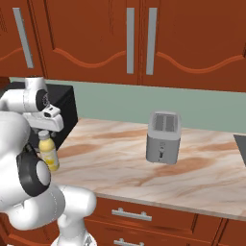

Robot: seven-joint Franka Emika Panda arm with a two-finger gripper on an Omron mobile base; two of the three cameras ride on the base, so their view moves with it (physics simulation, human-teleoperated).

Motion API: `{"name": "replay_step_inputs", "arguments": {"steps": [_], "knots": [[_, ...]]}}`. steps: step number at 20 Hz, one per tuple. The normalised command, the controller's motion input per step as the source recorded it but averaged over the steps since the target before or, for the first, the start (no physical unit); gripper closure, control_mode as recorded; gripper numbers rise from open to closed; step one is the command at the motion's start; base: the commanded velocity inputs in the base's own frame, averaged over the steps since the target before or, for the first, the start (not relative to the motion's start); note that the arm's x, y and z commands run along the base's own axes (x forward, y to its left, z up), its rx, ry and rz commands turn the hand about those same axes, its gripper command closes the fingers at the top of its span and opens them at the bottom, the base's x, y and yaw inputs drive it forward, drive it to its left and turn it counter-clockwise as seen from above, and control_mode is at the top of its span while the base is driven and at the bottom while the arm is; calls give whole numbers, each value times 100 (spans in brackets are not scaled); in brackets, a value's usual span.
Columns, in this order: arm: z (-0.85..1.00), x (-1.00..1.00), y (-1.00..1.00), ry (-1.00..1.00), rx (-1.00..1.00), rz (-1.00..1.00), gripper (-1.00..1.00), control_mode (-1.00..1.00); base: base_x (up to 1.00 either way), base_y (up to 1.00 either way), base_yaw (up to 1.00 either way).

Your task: There is a wine glass and glass cup on the dining counter. Place the wine bottle next to the wine glass and the juice bottle next to the glass cup.

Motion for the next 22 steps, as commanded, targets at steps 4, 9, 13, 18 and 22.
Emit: {"name": "replay_step_inputs", "arguments": {"steps": [4, 9, 13, 18, 22], "knots": [[-5, 12, 4, 1, 0, 0, -100, -100, 0, 0, 0], [-9, 0, 5, 5, 0, 0, -100, -100, 0, 0, 0], [-15, 0, 5, 8, 0, 0, -100, -100, 0, 0, 0], [-11, -2, 3, 5, 0, 0, -100, -100, 0, 0, 0], [-5, -12, 0, 0, -2, 0, -100, -100, 0, 0, 0]]}}
